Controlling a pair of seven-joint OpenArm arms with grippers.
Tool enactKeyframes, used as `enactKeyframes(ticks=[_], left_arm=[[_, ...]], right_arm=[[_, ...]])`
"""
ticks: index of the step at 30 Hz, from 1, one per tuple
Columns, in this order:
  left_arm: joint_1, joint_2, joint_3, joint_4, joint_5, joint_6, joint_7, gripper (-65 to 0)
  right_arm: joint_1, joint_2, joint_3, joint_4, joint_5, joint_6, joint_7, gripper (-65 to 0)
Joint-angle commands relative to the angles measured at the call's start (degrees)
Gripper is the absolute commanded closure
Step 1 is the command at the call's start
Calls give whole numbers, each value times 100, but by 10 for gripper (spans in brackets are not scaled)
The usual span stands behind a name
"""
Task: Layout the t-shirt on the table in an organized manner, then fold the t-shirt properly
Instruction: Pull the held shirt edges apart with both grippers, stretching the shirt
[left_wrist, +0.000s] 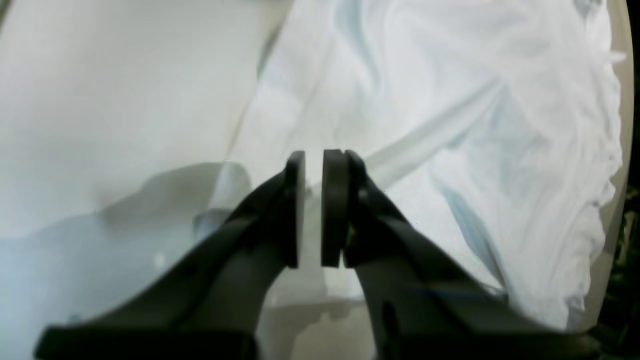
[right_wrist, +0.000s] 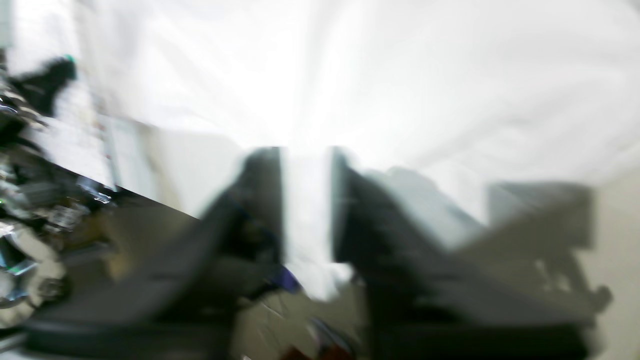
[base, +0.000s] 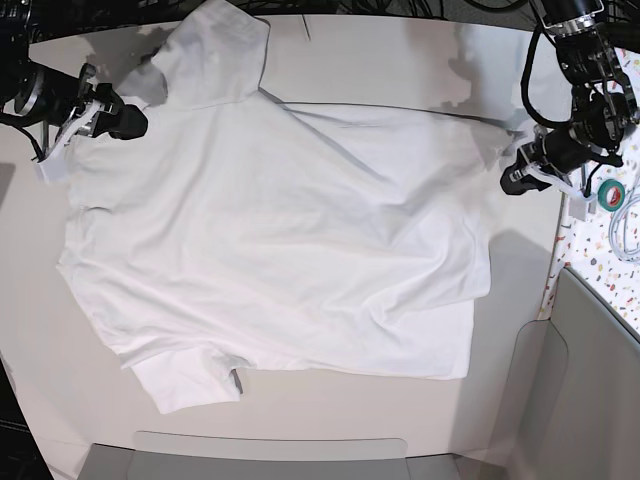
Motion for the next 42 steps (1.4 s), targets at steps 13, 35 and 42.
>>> enactKeyframes(ticks=[13,35,42], left_arm=[[5,-118,785,-345,-66,-15,-156,-57],[14,-127,891,-1154,2475,-6,-1352,-57],[-39,-223,856,-1049,2440,21,-1361,-57]], right_arm=[[739,-1228,-449,-1511,-2337,-41,-150,0],[1029,-472,-317,-2144,-3225,-32,-158,0],[1108,-525,298,-2144,-3207,-32,-194,0]])
